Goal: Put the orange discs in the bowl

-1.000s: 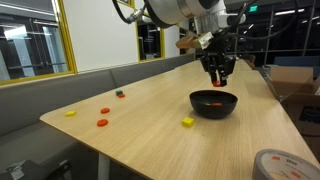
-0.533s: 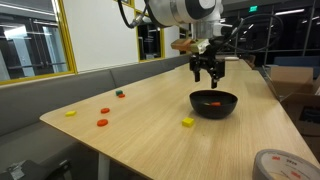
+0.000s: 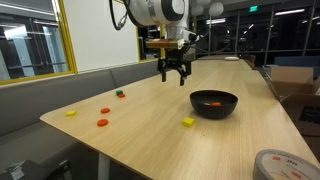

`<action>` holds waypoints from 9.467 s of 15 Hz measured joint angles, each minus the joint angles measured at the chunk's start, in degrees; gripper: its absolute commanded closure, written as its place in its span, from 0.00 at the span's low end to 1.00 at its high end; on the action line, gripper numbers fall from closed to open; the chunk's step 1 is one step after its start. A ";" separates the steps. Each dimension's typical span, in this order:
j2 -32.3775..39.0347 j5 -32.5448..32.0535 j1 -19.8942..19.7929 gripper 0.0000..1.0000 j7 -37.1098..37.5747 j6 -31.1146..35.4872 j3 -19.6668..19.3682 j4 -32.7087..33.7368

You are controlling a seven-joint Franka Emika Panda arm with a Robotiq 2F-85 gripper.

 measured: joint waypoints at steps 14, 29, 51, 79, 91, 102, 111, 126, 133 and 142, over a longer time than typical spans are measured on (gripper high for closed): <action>12.73 -16.09 7.38 0.00 -18.43 -5.50 4.65 11.42; 14.68 -13.27 9.20 0.00 -28.62 13.93 15.35 7.17; 19.71 -11.20 12.24 0.00 -29.03 20.66 19.67 7.42; 20.50 -16.20 13.90 0.84 -29.02 20.46 18.23 10.17; 16.53 -17.04 11.32 0.79 -28.69 17.94 10.95 11.57; 8.40 -15.49 -1.44 0.79 -27.31 15.20 1.49 9.49; 7.59 -9.90 -9.16 0.39 -24.45 15.54 -2.60 4.12; 3.70 -11.95 -0.49 0.00 -21.40 8.91 1.62 -4.14; 0.34 -17.58 5.32 0.00 -14.02 6.87 1.87 -4.24; -1.61 -5.16 6.88 0.00 -31.02 -0.87 11.05 -4.02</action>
